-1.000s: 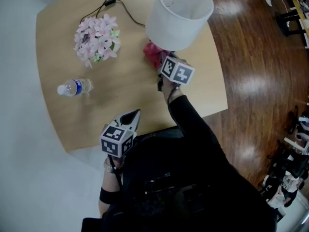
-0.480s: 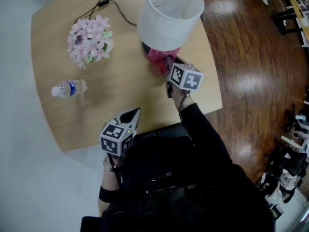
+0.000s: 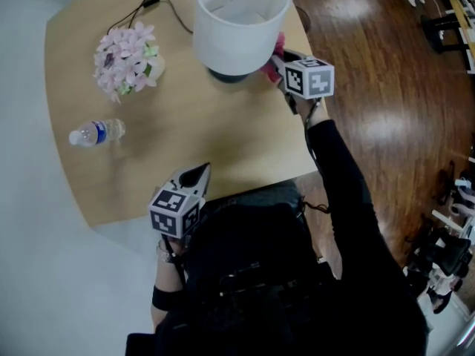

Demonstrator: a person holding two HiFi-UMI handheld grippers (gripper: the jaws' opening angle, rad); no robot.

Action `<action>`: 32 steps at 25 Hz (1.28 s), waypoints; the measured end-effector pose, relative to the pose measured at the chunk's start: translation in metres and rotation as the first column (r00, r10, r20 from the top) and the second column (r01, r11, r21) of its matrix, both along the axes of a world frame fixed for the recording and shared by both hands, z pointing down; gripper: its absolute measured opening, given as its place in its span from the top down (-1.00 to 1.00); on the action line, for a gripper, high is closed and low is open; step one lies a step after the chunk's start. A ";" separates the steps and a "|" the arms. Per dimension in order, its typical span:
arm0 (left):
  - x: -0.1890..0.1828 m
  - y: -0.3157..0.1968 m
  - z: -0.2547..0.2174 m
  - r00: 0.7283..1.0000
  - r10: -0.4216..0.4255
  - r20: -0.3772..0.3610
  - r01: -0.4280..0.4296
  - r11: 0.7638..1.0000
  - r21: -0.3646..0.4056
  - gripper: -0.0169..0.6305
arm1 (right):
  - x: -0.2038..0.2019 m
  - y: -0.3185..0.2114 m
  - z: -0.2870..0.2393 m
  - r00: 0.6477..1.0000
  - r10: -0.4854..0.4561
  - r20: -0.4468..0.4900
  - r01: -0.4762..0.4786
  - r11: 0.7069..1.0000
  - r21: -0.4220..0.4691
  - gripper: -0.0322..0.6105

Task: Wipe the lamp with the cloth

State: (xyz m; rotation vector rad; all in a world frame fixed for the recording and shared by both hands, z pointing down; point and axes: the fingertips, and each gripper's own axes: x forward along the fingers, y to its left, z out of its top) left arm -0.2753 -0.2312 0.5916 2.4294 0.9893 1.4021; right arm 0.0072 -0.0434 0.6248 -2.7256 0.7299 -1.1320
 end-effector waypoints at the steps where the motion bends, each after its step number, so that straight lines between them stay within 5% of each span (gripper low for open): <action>1: -0.001 0.002 0.000 1.000 -0.009 0.002 0.009 1.000 0.008 0.94 | 0.012 -0.001 -0.002 0.999 -0.042 -0.009 0.042 0.999 -0.002 0.69; 5: -0.004 0.015 0.000 0.999 -0.052 0.017 0.051 0.998 0.037 0.94 | 0.049 -0.020 -0.005 0.971 -0.238 -0.026 0.238 0.971 -0.010 0.69; 10: -0.005 0.037 0.003 0.995 -0.088 0.048 0.084 0.994 0.076 0.94 | 0.059 -0.068 0.002 0.874 -0.486 -0.012 0.486 0.873 0.042 0.69; 14: -0.003 0.056 0.006 0.994 -0.091 0.063 0.086 0.993 0.083 0.94 | 0.039 -0.083 0.023 0.822 -0.568 0.033 0.567 0.823 0.030 0.69; 32: -0.005 0.066 0.007 0.998 0.010 0.055 -0.014 0.998 0.063 0.94 | -0.006 -0.051 0.040 0.928 -0.362 0.084 0.361 0.932 0.031 0.69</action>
